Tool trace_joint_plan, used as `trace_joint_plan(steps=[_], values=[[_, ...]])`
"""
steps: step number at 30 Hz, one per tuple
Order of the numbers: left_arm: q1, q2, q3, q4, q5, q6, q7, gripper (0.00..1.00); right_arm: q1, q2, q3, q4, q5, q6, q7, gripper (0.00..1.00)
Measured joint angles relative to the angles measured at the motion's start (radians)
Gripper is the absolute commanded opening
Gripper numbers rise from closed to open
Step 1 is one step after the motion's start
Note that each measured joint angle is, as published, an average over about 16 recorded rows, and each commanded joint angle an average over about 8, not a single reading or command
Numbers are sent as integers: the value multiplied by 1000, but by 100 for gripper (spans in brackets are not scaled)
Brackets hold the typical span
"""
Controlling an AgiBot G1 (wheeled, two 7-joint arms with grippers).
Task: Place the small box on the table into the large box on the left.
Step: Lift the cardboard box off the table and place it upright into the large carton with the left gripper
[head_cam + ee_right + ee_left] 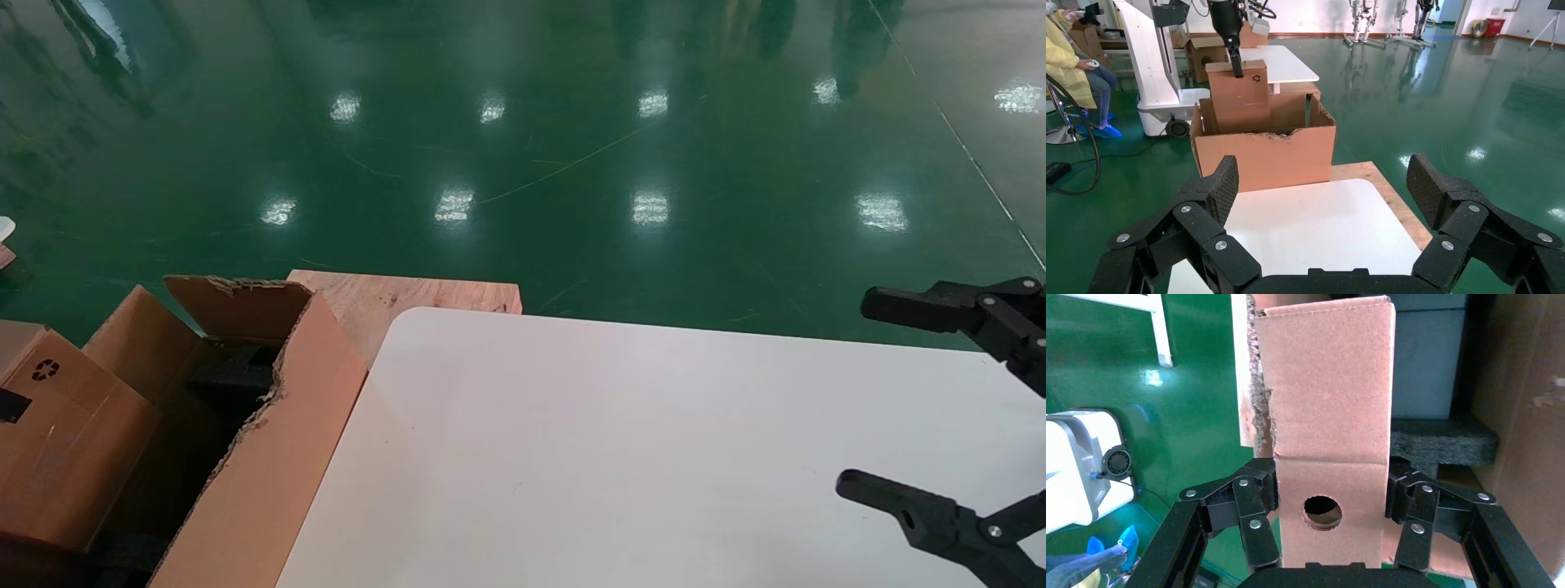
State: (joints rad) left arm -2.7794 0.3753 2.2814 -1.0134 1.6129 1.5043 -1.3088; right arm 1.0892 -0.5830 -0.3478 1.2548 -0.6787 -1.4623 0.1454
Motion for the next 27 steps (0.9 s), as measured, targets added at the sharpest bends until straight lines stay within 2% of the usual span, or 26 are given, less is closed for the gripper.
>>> trace_joint_plan(steps=[15, 27], values=[[166, 10, 6, 102, -93, -139, 84, 0, 0, 0, 0, 0, 0, 0, 0, 100], [298, 57, -12, 236, -200, -227, 165, 0, 0, 0, 0, 0, 0, 0, 0, 100]])
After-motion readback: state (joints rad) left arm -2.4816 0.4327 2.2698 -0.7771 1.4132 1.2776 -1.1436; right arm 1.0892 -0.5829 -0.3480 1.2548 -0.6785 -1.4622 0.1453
